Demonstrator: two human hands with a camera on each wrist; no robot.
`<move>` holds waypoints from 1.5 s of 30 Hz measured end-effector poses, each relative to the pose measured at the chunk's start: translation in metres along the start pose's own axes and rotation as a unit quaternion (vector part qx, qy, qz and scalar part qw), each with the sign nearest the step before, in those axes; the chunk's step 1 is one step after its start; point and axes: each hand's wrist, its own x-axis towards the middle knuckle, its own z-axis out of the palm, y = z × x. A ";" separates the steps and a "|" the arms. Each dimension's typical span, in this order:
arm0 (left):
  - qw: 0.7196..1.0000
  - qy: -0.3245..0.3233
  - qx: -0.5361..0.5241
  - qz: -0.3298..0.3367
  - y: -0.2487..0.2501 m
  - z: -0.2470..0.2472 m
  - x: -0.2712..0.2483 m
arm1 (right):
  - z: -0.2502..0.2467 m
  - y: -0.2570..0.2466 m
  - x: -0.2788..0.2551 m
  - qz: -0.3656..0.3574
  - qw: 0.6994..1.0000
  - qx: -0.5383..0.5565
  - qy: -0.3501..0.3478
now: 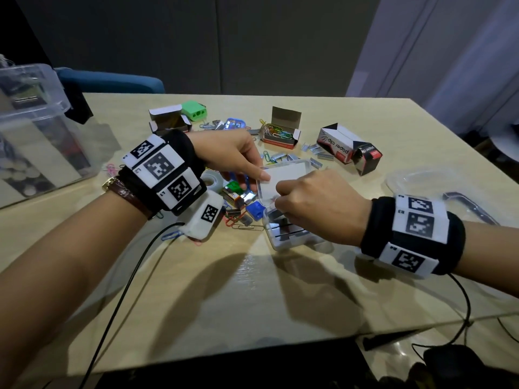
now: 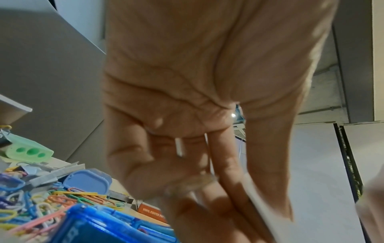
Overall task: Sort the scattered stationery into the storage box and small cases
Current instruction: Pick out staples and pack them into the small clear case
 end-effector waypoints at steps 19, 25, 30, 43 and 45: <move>0.999 0.023 0.001 -0.022 0.004 0.003 -0.002 | -0.042 0.011 0.002 -0.003 0.966 -0.175 -0.192; 0.999 0.030 0.007 -0.025 0.004 0.005 -0.003 | -0.038 0.013 0.004 0.026 0.967 -0.163 -0.195; 0.999 0.035 -0.010 -0.021 0.002 0.006 -0.002 | -0.029 0.025 -0.002 0.080 0.981 -0.071 -0.160; 1.000 0.026 -0.013 -0.010 -0.002 0.005 -0.001 | -0.015 0.031 0.000 0.112 0.982 -0.036 -0.146; 1.000 0.025 -0.013 -0.009 -0.002 0.005 -0.001 | -0.013 0.032 0.000 0.119 0.982 -0.042 -0.143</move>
